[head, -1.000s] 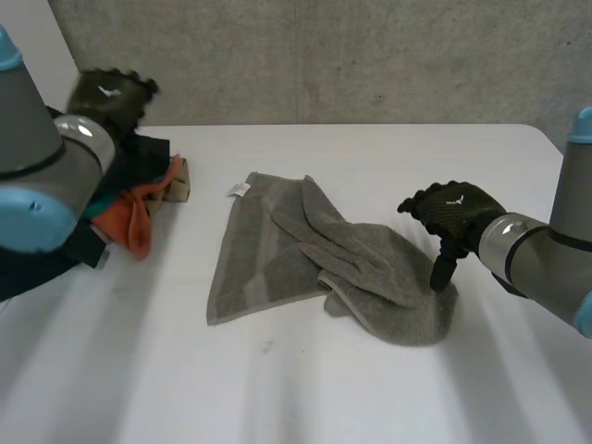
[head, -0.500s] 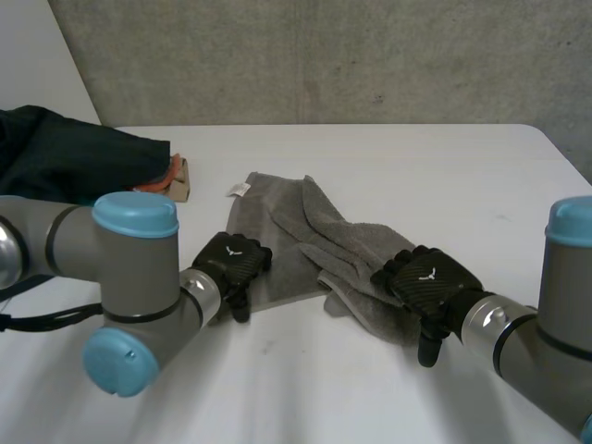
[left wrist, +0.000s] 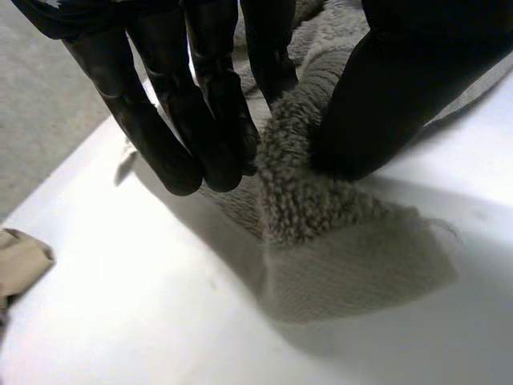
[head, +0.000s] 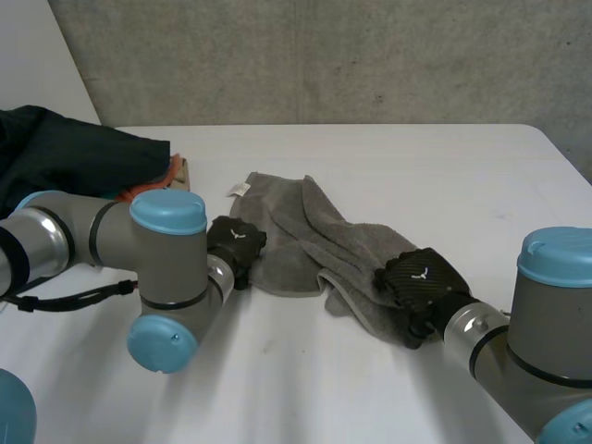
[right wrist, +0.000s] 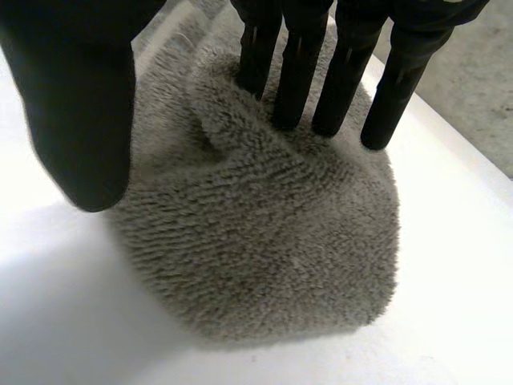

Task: Fold the laundry.

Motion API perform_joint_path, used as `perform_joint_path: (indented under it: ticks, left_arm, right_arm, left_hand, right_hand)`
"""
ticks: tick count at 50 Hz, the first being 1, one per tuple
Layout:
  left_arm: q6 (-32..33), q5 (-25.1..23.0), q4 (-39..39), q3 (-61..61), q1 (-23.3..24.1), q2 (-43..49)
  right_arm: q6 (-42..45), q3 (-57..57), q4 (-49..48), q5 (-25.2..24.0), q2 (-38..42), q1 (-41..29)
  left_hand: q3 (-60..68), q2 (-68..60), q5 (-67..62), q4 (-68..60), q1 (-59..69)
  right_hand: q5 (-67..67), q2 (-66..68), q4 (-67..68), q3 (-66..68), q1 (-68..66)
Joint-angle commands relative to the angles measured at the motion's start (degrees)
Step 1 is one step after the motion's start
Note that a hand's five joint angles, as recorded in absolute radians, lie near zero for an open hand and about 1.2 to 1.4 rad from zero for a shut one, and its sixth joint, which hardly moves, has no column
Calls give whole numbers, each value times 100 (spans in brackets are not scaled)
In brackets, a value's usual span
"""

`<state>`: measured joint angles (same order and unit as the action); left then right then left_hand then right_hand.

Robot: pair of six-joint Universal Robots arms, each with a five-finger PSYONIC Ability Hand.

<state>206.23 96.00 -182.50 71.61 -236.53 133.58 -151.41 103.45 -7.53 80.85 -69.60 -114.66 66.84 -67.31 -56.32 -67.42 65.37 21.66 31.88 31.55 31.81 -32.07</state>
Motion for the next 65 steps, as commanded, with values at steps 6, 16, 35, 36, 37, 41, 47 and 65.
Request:
perform_joint_path:
  ticks: [6, 16, 35, 36, 37, 41, 47, 65]
  left_arm:
    - [172, 85, 197, -103, -113, -217]
    - [-398, -178, 724, 371, -262, -2052]
    - [-909, -363, 1041, 424, -552, -2987]
    - [-927, -381, 1076, 424, -544, -2996]
    - [-962, -389, 1103, 416, -517, -2996]
    - [-1059, -381, 1164, 354, -447, -3004]
    - [-1077, -363, 1199, 55, -377, -3005]
    - [-1331, -354, 1437, -332, -209, -3013]
  right_arm:
    - [-11, -210, -222, 212, 272, 128]
    - [-204, -798, 278, 46, -298, 821]
    - [-1232, -2953, 329, -967, 1037, 761]
    - [-1302, -2953, 558, -826, 967, 787]
    - [-1390, -2936, 795, -651, 871, 804]
    - [-1751, -2646, 1780, 465, 255, 927]
    - [-2129, -1347, 2467, 1320, -510, 963]
    - [-2578, 150, -820, 1170, 245, 119]
  left_hand:
    - [1316, -1269, -1368, -1258, 1463]
    - [1316, -1269, -1368, -1258, 1463]
    - [1316, -1269, -1368, -1258, 1463]
    - [1316, -1269, -1368, -1258, 1463]
    - [1316, -1269, -1368, -1258, 1463]
    - [1316, -1269, -1368, -1258, 1463]
    - [1316, -1269, -1368, -1258, 1463]
    - [1316, -1269, -1368, -1258, 1463]
  right_hand:
    - [4834, 4812, 4844, 4819, -4793]
    - [4834, 4812, 4845, 4819, -4793]
    - [-2166, -2188, -2155, -2181, 2207]
    - [-2166, -2188, -2155, -2181, 2207]
    - [-2166, -2188, -2155, -2181, 2207]
    - [-2166, -2188, -2155, -2181, 2207]
    - [-1142, -1164, -1132, -1158, 1183]
    - [475, 453, 485, 459, -434]
